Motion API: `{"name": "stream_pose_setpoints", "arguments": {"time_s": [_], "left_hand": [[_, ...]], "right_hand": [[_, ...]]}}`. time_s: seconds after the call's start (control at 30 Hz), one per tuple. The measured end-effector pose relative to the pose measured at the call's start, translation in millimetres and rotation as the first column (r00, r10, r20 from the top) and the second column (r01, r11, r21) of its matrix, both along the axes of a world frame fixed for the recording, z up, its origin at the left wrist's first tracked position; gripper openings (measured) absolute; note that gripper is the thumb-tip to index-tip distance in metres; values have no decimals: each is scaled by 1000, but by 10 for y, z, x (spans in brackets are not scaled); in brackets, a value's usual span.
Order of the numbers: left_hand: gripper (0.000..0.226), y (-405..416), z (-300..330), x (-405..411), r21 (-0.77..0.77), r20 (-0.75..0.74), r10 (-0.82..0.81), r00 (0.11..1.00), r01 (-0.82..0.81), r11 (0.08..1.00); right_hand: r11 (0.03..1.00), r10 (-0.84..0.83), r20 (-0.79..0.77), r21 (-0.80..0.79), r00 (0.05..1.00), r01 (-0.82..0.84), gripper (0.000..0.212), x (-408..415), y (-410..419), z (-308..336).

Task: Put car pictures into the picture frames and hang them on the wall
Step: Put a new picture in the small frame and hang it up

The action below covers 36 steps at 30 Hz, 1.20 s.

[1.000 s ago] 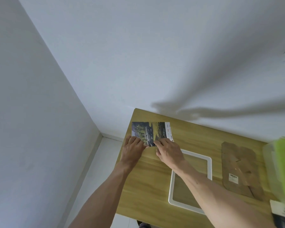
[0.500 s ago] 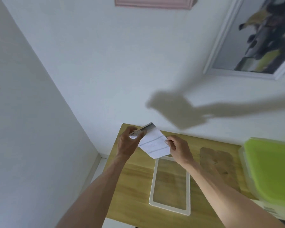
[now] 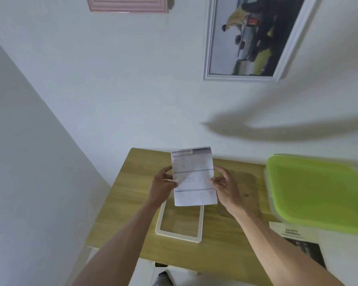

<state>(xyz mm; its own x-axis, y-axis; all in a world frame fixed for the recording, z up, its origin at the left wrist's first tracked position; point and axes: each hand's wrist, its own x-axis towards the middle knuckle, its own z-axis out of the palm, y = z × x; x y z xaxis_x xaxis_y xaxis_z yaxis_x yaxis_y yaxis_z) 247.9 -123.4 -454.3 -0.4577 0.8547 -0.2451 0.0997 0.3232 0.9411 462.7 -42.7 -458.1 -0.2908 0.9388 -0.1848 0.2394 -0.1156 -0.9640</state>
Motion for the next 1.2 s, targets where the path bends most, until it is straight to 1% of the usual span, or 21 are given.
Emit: {"name": "stream_pose_setpoints", "arguments": {"time_s": [0.13,0.27,0.4,0.47,0.6,0.7,0.83,0.87,0.93,1.03,1.2], "left_hand": [[67,-86,-91,40,-52,-23,-30,999,29,998],[70,-122,-209,-99,-147,-74,-71,995,60,987],[71,-174,-397,-226,-262,-167,-136,977,89,961],[72,-215,-501,-249,-312,-202,-177,963,108,944],[74,-249,-719,-266,-391,-279,-298,913,175,904],[71,-237,-850,-285,-436,-330,-379,865,216,873],[57,-254,-932,-331,-466,-404,-456,793,251,848],[55,-263,-939,-352,-470,-423,-473,773,259,844],[55,-279,-978,-402,-466,-426,-484,764,274,842],[61,-284,-1031,-458,-449,-378,-494,783,311,837],[63,-285,-1087,-511,-409,-331,-491,806,347,844]], "right_hand": [[999,25,36,-23,999,-25,35,79,-60,-157],[996,62,176,-68,982,-51,36,40,-155,-443],[993,94,251,-93,963,-72,33,-72,-349,-588],[994,90,301,-82,949,-68,33,-126,-431,-667],[997,80,445,-45,892,-67,31,-191,-528,-848],[997,65,544,-6,836,-74,36,-238,-568,-881],[994,74,681,12,729,-112,37,-305,-601,-865],[994,77,699,5,711,-113,38,-322,-614,-862],[995,84,701,-21,709,-97,40,-352,-652,-867],[998,65,667,-41,742,-51,42,-376,-702,-912],[1000,26,657,-18,754,-20,43,-382,-707,-978]]}}
